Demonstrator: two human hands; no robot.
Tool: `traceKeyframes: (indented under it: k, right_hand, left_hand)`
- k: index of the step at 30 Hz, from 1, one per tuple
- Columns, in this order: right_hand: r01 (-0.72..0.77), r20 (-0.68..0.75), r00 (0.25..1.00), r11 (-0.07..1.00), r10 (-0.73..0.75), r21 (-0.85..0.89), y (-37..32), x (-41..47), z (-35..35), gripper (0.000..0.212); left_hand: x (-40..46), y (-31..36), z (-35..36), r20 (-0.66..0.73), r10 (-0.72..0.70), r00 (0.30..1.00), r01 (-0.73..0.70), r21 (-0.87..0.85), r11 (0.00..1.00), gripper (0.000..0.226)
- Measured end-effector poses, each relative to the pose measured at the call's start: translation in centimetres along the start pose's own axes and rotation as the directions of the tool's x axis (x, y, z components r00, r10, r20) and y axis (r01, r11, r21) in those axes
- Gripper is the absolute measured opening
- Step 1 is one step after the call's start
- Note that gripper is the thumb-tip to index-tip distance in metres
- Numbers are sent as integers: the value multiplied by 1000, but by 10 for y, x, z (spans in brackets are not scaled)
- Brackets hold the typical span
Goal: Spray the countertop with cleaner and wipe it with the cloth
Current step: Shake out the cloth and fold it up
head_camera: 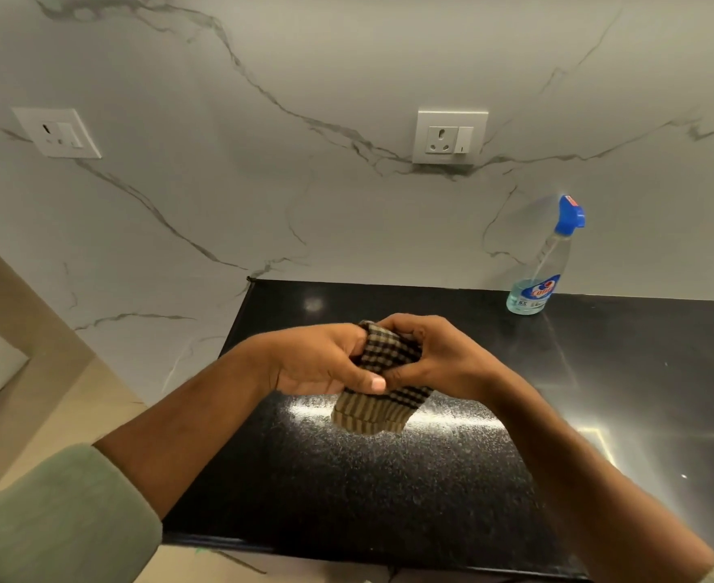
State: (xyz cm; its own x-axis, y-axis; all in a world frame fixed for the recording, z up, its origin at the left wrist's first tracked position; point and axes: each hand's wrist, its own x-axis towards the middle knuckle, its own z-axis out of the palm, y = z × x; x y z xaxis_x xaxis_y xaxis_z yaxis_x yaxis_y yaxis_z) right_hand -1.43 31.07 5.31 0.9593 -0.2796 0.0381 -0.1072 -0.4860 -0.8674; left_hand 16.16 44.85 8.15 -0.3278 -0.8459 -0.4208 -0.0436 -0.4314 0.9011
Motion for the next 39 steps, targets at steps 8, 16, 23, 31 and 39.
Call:
traceKeyframes:
  k: [8,16,23,31,39]
  right_hand:
    - [-96,17,995,993,95,61,22,-14,24,39]
    - [-83,-30,996,996,83,15,18,-9,30,36]
    - [-105,-98,988,988,116,117,23,-14,37,25]
    - [-175,-7,981,903,193,392,14,-7,21,23]
    - [-269,-84,953,939,292,216,10,2,7,33]
  left_hand:
    - [15,-39,40,-510,13,860,139,257,956,23]
    - [7,-38,40,-588,28,808,91,171,981,16]
    - [-13,-75,31,-696,237,678,148,444,884,28]
    - [-10,-90,7,-430,331,840,-162,383,910,35]
    - [1,-86,2,-574,421,702,-163,447,880,11]
